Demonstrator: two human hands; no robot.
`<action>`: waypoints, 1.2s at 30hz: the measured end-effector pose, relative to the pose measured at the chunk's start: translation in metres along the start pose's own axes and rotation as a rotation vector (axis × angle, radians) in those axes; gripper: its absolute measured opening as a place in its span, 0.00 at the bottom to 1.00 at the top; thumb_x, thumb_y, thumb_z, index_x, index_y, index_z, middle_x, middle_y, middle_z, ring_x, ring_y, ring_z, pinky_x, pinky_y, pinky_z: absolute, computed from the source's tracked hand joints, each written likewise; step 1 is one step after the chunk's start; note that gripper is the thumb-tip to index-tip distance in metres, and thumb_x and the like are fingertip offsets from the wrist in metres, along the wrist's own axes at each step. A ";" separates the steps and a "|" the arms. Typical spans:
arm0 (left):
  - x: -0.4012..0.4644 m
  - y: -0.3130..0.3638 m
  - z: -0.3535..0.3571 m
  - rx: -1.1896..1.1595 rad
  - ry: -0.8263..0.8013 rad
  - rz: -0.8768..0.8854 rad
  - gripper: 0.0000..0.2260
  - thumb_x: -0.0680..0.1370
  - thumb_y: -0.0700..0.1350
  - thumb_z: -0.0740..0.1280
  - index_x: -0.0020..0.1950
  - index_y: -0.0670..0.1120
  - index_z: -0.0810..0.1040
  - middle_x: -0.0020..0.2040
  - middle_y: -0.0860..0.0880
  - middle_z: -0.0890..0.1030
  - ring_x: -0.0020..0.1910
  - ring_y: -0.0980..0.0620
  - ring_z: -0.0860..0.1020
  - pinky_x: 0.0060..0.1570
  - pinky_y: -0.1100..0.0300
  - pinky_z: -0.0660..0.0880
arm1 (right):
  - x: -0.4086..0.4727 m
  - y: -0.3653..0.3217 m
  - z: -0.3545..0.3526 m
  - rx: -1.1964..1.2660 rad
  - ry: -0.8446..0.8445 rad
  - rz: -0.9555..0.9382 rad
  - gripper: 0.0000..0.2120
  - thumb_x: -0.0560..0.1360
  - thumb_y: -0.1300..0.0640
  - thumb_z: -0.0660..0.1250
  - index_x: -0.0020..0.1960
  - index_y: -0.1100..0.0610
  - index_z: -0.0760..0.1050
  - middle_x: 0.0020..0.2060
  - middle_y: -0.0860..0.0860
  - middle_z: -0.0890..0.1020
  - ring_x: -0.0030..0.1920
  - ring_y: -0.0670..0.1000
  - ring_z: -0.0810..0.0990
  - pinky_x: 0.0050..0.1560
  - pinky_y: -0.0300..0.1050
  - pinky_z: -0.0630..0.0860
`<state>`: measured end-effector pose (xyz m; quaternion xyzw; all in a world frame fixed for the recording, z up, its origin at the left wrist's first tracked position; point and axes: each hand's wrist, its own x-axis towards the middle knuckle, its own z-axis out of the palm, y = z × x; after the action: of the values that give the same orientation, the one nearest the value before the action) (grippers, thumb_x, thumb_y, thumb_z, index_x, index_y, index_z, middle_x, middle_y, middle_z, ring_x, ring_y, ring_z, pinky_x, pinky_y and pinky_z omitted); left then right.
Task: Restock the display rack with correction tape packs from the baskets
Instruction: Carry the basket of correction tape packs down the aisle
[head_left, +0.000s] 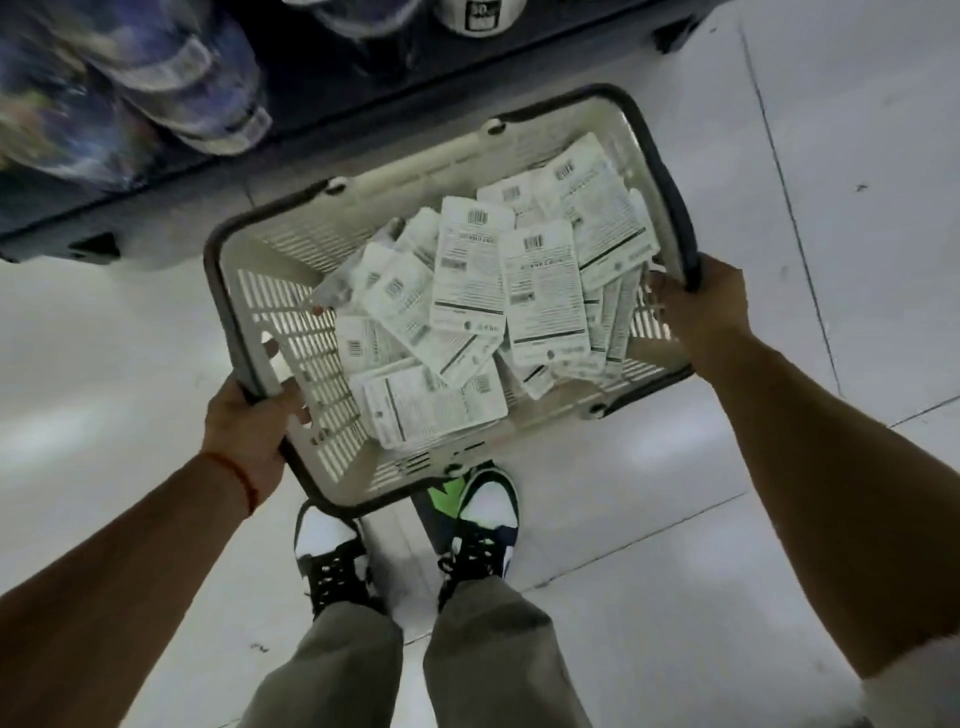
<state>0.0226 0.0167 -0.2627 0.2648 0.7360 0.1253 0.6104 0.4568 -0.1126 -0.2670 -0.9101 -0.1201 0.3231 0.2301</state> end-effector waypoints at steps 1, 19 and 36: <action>-0.002 0.004 -0.001 -0.020 -0.012 -0.017 0.24 0.82 0.28 0.64 0.72 0.51 0.77 0.54 0.51 0.86 0.49 0.48 0.86 0.47 0.47 0.85 | -0.004 -0.001 -0.002 0.023 0.002 0.007 0.09 0.77 0.54 0.73 0.57 0.53 0.84 0.44 0.54 0.87 0.41 0.56 0.84 0.47 0.56 0.83; -0.335 0.154 -0.331 -0.096 0.260 -0.001 0.22 0.77 0.26 0.67 0.60 0.51 0.82 0.48 0.43 0.89 0.39 0.43 0.88 0.33 0.51 0.83 | -0.380 -0.233 -0.108 -0.042 -0.249 -0.112 0.06 0.77 0.48 0.75 0.50 0.49 0.85 0.41 0.54 0.87 0.45 0.59 0.85 0.46 0.54 0.78; -0.392 0.237 -0.762 -0.327 0.251 0.183 0.23 0.78 0.26 0.67 0.64 0.51 0.78 0.52 0.39 0.87 0.48 0.37 0.86 0.44 0.40 0.84 | -0.688 -0.544 0.070 -0.052 -0.379 -0.467 0.07 0.78 0.58 0.75 0.51 0.46 0.84 0.45 0.50 0.88 0.48 0.57 0.86 0.55 0.59 0.83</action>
<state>-0.6117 0.1066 0.3542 0.2104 0.7490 0.3298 0.5348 -0.1505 0.1291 0.3218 -0.7868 -0.3751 0.4226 0.2483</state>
